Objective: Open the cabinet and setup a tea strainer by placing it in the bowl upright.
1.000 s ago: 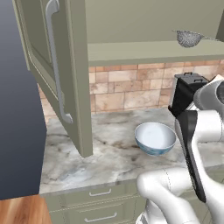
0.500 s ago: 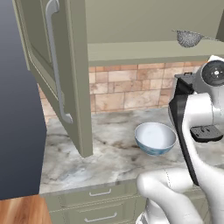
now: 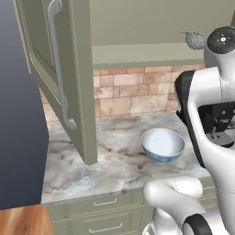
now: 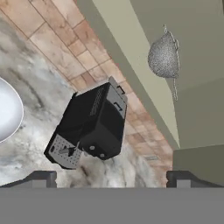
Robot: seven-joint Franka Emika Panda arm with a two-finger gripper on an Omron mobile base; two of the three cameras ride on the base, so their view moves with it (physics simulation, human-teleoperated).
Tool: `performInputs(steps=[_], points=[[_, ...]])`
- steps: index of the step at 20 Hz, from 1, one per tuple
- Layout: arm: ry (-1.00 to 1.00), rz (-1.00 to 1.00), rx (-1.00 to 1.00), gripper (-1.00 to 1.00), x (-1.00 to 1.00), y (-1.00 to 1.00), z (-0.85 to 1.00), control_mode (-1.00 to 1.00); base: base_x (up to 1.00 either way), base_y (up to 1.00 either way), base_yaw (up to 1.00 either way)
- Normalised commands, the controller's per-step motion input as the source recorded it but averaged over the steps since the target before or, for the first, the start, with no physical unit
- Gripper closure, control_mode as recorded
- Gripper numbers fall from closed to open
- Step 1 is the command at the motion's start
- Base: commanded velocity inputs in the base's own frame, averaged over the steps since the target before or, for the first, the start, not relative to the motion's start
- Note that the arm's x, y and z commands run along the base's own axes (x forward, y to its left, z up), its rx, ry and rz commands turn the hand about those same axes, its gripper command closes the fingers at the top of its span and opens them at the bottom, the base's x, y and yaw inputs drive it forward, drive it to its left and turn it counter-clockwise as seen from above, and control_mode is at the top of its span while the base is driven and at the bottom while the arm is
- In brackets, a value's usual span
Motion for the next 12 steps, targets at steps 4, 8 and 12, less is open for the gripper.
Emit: performInputs(steps=[4,8,12], points=[[0.0,-0.01,0.15,-1.0,0.0,-0.25,0.03,-1.0,0.0,0.0,0.0],[-0.31,0.0,-0.02,-1.0,0.11,-0.02,0.01,-1.0,0.0,0.0,0.0],[-0.14,0.0,-0.09,-1.0,0.46,-0.02,0.03,-1.0,0.0,0.0,0.0]])
